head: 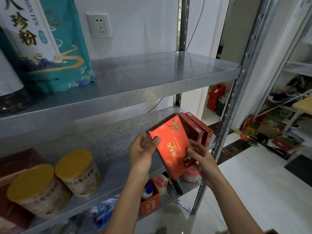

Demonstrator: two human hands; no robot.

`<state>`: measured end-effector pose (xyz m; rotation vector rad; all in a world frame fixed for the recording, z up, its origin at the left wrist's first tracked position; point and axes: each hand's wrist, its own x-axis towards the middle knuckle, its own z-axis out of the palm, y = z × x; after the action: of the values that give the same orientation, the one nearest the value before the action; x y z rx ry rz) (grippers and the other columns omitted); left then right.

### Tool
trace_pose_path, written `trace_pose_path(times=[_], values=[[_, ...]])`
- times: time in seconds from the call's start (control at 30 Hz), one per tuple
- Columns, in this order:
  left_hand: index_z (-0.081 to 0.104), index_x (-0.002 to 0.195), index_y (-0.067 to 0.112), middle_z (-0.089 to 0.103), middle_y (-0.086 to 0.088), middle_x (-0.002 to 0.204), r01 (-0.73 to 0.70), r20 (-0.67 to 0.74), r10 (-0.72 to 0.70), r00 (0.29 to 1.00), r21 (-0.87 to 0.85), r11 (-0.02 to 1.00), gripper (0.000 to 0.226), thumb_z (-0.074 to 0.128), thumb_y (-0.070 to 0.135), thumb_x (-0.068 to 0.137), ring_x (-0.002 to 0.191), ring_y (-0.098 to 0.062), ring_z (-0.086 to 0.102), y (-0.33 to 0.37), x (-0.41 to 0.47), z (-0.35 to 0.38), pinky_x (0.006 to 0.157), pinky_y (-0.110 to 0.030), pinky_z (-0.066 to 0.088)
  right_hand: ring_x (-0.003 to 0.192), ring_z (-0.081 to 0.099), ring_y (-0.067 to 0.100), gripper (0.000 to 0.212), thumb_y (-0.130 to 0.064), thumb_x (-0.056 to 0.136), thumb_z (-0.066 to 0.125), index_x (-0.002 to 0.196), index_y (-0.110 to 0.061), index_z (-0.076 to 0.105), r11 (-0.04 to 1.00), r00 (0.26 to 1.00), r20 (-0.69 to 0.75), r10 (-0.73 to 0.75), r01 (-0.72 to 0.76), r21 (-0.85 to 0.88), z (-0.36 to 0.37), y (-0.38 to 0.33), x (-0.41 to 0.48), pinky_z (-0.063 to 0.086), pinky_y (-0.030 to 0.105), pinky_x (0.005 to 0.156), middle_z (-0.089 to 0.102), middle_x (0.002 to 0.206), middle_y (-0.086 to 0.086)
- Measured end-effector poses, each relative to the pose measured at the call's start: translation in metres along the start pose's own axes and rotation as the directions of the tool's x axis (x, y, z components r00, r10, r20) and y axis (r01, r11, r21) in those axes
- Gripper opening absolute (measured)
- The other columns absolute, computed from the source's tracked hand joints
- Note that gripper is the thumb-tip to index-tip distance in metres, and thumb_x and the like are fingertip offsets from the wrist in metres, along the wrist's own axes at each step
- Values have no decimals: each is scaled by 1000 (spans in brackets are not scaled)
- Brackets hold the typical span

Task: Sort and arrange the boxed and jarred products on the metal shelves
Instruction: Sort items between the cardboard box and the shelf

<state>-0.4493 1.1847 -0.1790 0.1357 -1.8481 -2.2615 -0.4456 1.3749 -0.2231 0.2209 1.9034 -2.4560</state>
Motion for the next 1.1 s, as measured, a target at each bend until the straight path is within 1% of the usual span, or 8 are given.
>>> trace_pose_path(times=[0.1, 0.2, 0.3, 0.4, 0.5, 0.67, 0.83, 1.1], values=[[63, 89, 13, 72, -2, 85, 20, -56, -26, 998, -103, 995, 10, 72, 14, 83, 86, -17, 68, -1, -2, -1, 82, -29, 55, 97, 68, 23, 51, -26, 75, 68, 124, -14, 58, 951, 991, 33, 130, -134, 280, 6, 16, -6, 55, 39, 79, 71, 112, 9], [58, 88, 12, 72, -1, 87, -10, -91, -8, 996, -191, 982, 23, 73, 26, 77, 84, -13, 69, 4, -9, 2, 76, -23, 56, 108, 62, 37, 56, -21, 79, 65, 131, -3, 51, 898, 980, 105, 168, -196, 394, 18, 28, -14, 57, 45, 85, 63, 123, 24], [58, 102, 18, 70, 4, 98, -9, -15, 7, 1000, -128, 992, 44, 75, 34, 66, 90, -11, 71, 18, -13, -2, 69, -19, 56, 104, 62, 34, 62, -27, 78, 65, 130, 2, 51, 891, 983, 31, 179, -176, 418, 22, 28, -13, 56, 38, 78, 63, 121, 23], [51, 128, 35, 65, 7, 112, 13, 173, -17, 985, 25, 1000, 67, 75, 40, 66, 94, -1, 68, 35, -16, -17, 69, -19, 56, 94, 70, 28, 56, -37, 80, 64, 123, -1, 60, 888, 985, -7, 171, -151, 434, 13, 24, -8, 60, 35, 74, 70, 113, 17], [51, 128, 40, 74, 7, 104, -24, 346, -15, 938, 107, 994, 63, 62, 58, 69, 93, -7, 71, 50, -22, -28, 68, -18, 56, 87, 72, 21, 48, -38, 83, 61, 120, -7, 63, 899, 988, -46, 145, -112, 423, 7, 17, -3, 60, 36, 79, 74, 102, 10], [47, 137, 34, 75, 6, 97, 53, 361, -120, 925, 191, 980, 76, 64, 59, 67, 85, -12, 73, 60, -26, -30, 62, -20, 56, 78, 73, 18, 44, -33, 81, 65, 115, -6, 65, 901, 987, -76, 141, -96, 424, 2, 6, 2, 60, 28, 65, 76, 93, 9], [56, 113, 37, 75, 5, 93, 137, 371, -201, 907, 191, 972, 46, 66, 53, 71, 76, -17, 74, 55, -29, -28, 58, -23, 57, 69, 73, 18, 43, -27, 79, 68, 116, -5, 62, 900, 971, -45, 233, -198, 388, 8, 5, 3, 57, 26, 56, 75, 83, 9], [54, 114, 26, 68, 4, 78, 170, 362, -230, 903, 189, 967, 25, 55, 40, 94, 59, -4, 66, 49, -28, -19, 50, -17, 49, 61, 70, 18, 38, -27, 72, 71, 103, -6, 64, 882, 954, -42, 298, -258, 394, 17, 11, 6, 58, 25, 57, 74, 77, 7]])
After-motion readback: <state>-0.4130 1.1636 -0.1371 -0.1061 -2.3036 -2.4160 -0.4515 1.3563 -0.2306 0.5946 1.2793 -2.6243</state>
